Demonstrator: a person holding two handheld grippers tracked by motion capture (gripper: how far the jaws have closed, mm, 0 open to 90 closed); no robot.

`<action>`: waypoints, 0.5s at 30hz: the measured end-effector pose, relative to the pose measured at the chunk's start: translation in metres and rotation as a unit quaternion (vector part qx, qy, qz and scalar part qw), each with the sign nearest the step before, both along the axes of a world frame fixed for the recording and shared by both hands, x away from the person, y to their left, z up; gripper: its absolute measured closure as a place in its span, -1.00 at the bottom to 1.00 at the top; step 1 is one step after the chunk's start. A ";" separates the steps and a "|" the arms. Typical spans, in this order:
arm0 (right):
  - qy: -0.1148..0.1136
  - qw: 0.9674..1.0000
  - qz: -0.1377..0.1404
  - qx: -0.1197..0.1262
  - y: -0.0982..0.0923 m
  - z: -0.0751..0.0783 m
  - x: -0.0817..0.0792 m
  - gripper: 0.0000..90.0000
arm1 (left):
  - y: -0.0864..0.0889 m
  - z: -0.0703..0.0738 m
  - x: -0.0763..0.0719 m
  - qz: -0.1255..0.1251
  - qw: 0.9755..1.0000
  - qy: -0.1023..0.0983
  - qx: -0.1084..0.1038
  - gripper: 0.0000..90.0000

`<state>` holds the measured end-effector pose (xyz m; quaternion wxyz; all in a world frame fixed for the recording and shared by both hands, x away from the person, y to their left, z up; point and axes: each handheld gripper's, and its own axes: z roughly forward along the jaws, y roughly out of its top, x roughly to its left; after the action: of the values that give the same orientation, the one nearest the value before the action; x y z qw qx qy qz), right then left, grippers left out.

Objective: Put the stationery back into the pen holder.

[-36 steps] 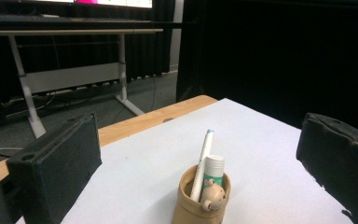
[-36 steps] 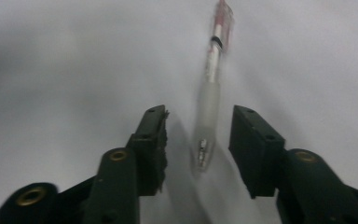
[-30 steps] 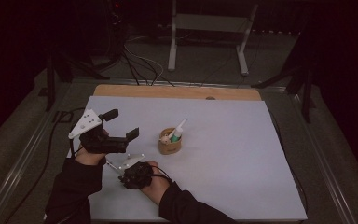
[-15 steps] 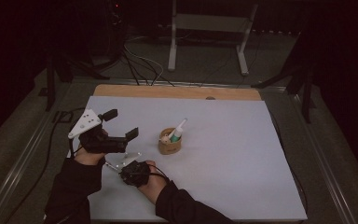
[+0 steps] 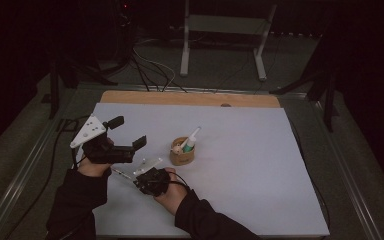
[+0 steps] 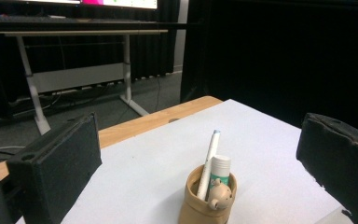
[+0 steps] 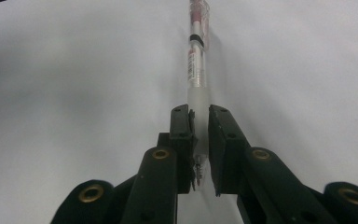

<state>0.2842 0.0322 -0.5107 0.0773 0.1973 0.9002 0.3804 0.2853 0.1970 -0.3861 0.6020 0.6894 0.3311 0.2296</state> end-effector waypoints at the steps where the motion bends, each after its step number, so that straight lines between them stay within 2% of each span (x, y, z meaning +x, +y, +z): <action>1: 0.000 1.000 0.004 -0.002 -0.002 0.001 0.000 0.80 | 0.000 0.000 0.000 0.000 1.000 0.000 0.001 -0.99; 12: 0.005 1.000 0.020 0.000 -0.034 0.019 -0.008 0.80 | -0.005 -0.001 -0.001 -0.011 1.000 0.001 0.008 -0.99; 15: 0.009 1.000 0.021 -0.001 -0.047 0.022 -0.008 0.80 | -0.008 -0.002 -0.002 -0.017 1.000 -0.007 0.017 -0.99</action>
<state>0.2759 -0.0143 -0.4884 0.0614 0.1816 0.9051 0.3796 0.2838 0.1891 -0.3881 0.5964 0.7033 0.3113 0.2298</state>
